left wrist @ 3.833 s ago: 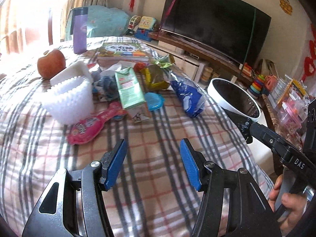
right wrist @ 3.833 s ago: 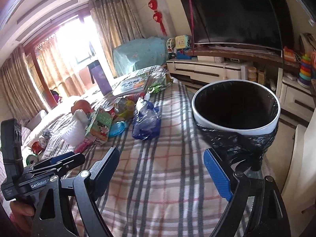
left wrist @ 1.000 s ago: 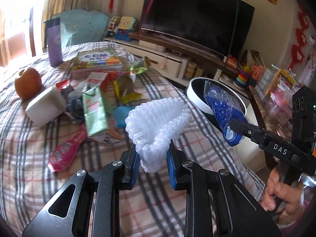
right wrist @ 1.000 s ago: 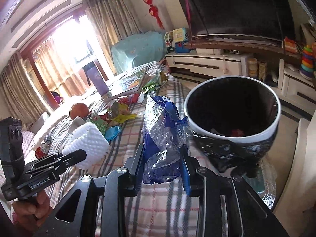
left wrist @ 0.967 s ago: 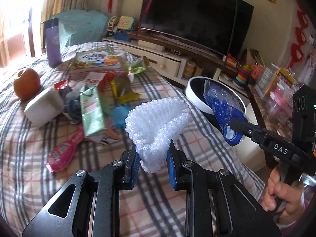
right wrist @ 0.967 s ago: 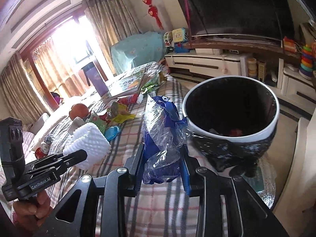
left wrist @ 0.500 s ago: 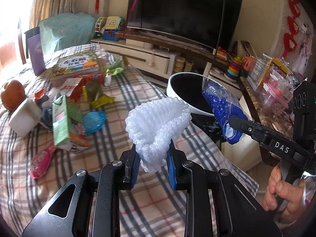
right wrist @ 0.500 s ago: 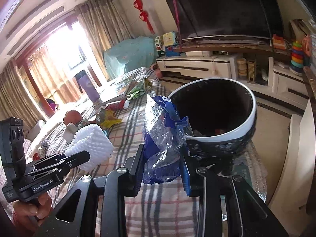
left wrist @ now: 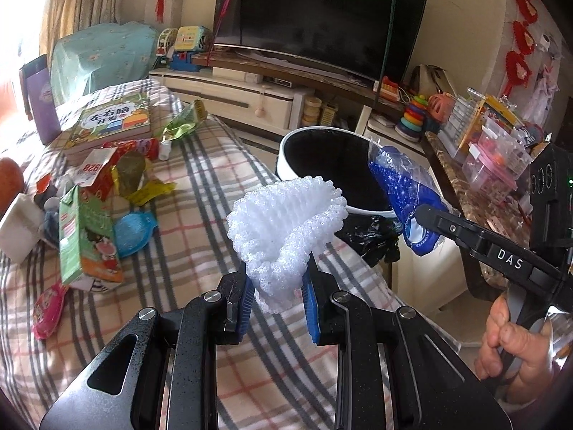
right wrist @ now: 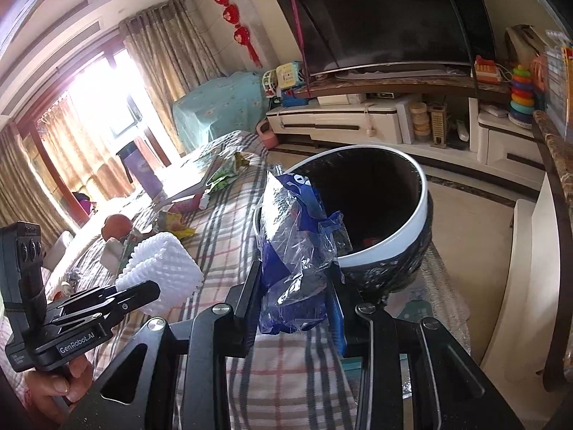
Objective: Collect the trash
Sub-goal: 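Carry both items over the bin and open both tools to release them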
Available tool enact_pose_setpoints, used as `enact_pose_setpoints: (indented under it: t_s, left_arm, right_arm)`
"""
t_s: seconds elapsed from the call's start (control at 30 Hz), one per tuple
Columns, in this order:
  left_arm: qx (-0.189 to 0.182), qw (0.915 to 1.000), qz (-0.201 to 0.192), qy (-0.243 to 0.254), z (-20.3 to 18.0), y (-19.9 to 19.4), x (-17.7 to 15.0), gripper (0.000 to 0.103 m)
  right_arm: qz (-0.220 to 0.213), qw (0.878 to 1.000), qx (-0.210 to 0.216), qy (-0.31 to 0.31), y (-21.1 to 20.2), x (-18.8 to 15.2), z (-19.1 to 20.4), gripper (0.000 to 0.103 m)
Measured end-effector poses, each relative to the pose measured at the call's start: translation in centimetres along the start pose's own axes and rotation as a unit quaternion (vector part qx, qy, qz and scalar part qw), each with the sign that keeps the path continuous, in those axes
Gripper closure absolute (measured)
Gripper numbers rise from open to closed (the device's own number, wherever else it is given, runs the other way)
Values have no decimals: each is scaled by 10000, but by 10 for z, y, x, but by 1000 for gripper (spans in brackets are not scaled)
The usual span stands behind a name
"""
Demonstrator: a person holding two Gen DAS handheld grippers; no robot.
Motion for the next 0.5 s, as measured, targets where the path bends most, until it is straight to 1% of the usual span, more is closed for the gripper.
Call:
enact_pose_setpoints:
  t_s: [0.27,0.5]
  left_arm:
    - [-75,9999,67,54,-8,15,11,80]
    - [-99,9998,58,151,-15,27,29,80]
  right_arm:
    - [-15,9999,-73,69,3,9,-16,70]
    - [-10,9999,-147,67,10,22,-25,70]
Point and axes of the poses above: each gripper's, at about its wrist camera, not at the fingertips, and y roughly the way its jaws point, z to its left, x to its top, the point moved 10 cm from there along y, roughly the way its jaws point, and after that the axes turned 10 degrees about -x, right-handed, at the moved point
